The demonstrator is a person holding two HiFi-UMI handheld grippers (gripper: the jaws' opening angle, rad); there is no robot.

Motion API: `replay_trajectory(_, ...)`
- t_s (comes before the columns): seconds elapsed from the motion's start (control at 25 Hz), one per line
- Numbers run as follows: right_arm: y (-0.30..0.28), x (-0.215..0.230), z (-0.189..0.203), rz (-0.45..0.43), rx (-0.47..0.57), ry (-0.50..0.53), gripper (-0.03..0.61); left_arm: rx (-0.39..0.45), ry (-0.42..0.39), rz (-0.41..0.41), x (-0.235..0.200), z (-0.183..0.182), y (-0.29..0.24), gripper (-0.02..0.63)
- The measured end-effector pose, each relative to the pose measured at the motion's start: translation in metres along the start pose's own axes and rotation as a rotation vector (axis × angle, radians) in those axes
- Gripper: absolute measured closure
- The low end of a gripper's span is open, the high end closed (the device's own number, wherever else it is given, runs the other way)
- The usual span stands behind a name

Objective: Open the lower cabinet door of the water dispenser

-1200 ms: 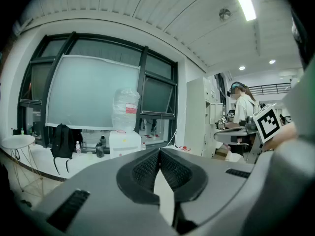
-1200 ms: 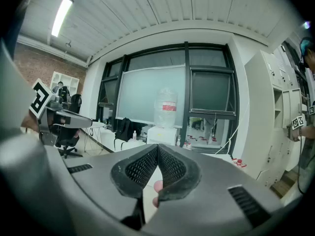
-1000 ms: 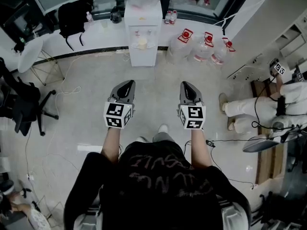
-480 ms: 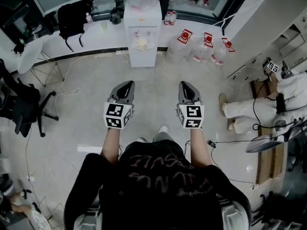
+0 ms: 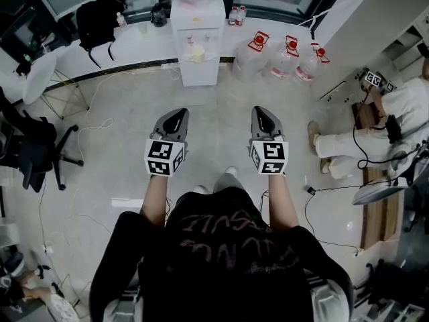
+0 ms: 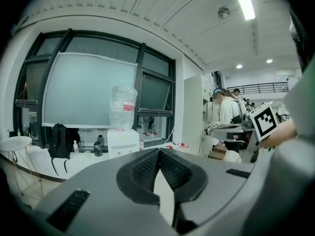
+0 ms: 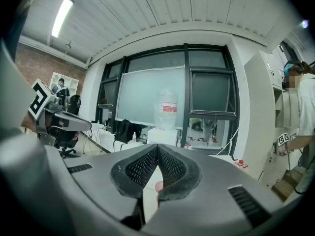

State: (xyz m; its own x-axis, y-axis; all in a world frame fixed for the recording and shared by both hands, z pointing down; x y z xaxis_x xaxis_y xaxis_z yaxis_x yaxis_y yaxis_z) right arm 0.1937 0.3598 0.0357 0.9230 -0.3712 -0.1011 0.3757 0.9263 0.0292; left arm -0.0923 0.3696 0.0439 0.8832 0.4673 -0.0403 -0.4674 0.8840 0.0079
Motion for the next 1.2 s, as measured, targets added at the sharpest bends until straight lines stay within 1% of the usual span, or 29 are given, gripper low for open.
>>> replay_trajectory(0.32, -0.021, -0.004, 0.009, -0.023, -0.010, 0.006, 0.565, -0.012, 0.006, 0.007, -0.015, 0.007, -0.013, 0.601)
replay_trajectory(0.6, -0.067, 0.005, 0.024, -0.041, -0.030, 0.000, 0.565, -0.041, 0.014, -0.004, -0.041, 0.019, -0.046, 0.601)
replay_trajectory(0.84, -0.116, 0.027, 0.043, -0.046, -0.064, -0.016, 0.565, -0.078, 0.022, -0.005, -0.063, 0.032, -0.094, 0.601)
replay_trajectory(1.2, -0.199, 0.083, 0.079, -0.062, -0.124, -0.052, 0.563, -0.169, 0.043, -0.032, -0.094, 0.054, -0.181, 0.601)
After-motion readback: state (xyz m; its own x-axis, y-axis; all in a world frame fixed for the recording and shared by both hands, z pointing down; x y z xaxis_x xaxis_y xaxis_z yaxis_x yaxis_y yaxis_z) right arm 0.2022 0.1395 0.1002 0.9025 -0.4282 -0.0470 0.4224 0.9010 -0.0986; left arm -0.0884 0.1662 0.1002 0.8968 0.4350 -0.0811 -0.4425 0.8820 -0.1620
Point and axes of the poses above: the fingertips, and each gripper's own axes: y backward along the fingers, x to its right, z out of its underside, the point moved 10 cm from there along y, backward along the fingers, and after that the axes turned 14 degrees about x, right-handed, at the moved point
